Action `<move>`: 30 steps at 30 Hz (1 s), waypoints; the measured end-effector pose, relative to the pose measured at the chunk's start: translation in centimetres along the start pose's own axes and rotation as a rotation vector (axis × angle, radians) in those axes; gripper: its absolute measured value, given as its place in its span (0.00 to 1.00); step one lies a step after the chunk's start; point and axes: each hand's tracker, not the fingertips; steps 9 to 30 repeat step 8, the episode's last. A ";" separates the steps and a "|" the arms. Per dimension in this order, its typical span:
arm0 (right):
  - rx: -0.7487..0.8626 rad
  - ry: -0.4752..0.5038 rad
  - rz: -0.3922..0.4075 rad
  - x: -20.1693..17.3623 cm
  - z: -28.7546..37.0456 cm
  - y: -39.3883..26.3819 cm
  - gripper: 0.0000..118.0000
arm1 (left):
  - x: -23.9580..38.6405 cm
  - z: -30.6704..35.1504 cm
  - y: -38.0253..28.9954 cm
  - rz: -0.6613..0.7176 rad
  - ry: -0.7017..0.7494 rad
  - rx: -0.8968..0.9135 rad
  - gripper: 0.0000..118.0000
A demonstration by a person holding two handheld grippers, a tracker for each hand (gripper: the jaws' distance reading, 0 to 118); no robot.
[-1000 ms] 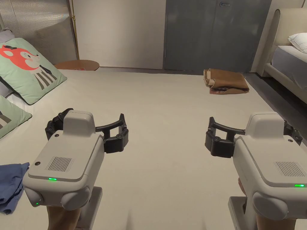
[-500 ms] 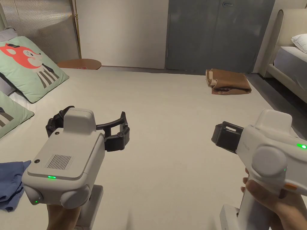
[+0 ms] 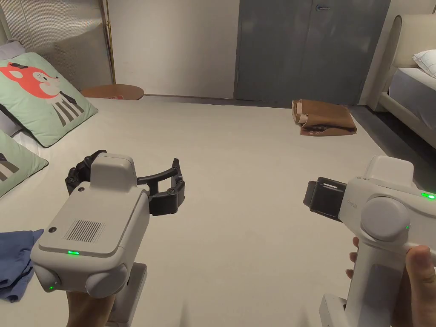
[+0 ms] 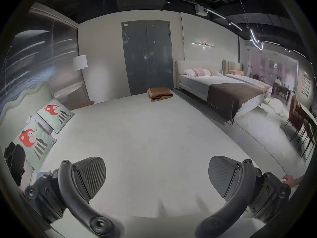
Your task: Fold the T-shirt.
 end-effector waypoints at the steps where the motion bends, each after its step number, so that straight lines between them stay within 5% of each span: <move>1: 0.001 0.003 0.002 0.0 0.1 0.0 1.00 | 0.0 0.0 0.0 0.000 -0.001 -0.001 0.92; 30: 0.027 0.007 0.026 -0.3 0.0 -0.2 1.00 | -0.1 0.0 0.1 0.002 0.001 0.002 0.92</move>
